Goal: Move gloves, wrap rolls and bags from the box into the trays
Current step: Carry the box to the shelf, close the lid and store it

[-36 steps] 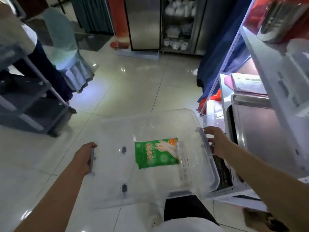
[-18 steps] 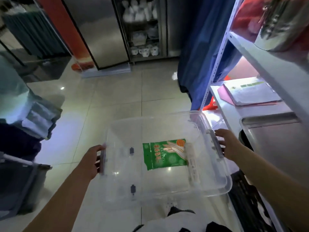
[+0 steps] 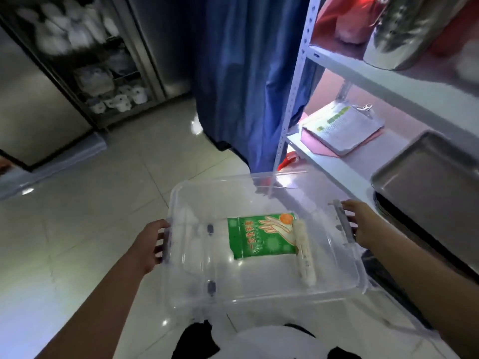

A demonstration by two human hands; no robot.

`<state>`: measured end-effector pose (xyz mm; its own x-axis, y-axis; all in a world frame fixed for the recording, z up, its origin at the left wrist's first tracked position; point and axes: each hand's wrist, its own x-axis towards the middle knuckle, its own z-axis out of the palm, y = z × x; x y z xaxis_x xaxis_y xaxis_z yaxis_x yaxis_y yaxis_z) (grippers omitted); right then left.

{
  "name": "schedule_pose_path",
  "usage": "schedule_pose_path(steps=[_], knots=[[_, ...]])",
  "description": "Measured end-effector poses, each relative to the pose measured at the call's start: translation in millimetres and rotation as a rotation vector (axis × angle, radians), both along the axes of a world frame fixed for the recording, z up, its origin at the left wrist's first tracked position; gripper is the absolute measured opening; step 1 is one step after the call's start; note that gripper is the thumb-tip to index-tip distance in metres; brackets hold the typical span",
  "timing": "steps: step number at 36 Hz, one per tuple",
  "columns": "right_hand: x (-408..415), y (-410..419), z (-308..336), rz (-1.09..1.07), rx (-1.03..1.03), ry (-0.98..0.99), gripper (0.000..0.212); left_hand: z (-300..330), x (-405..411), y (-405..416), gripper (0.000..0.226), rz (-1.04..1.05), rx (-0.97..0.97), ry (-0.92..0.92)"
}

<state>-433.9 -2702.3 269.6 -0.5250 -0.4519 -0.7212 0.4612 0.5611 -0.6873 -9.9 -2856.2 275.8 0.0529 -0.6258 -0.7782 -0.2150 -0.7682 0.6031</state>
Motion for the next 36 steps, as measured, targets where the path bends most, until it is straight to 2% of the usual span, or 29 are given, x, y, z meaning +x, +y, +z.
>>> schedule_pose_path(steps=[3, 7, 14, 18, 21, 28, 36], knots=[[16, 3, -9, -0.181, 0.056, 0.006, 0.015, -5, -6, -63, 0.017, -0.126, 0.014, -0.008], [33, 13, -17, -0.347, 0.088, -0.017, 0.045, -2, -28, -130, 0.017, -0.282, 0.014, -0.015], [69, 14, -10, -0.621, 0.140, -0.027, 0.020, 7, -91, -195, 0.015, -0.530, 0.006, -0.044], [76, 14, -31, -0.707, 0.186, -0.049, 0.028, -8, -119, -212, 0.019, -0.632, 0.022, -0.088], [85, 13, -47, -0.776, 0.167, -0.087, 0.019, -21, -140, -217, 0.018, -0.675, 0.047, -0.132], [117, 20, -79, -0.985, 0.213, -0.199, 0.016, -45, -187, -228, 0.019, -0.813, 0.109, -0.195], [144, 7, -121, -1.205, 0.282, -0.260, 0.020, -132, -234, -266, 0.009, -1.057, 0.064, -0.255]])
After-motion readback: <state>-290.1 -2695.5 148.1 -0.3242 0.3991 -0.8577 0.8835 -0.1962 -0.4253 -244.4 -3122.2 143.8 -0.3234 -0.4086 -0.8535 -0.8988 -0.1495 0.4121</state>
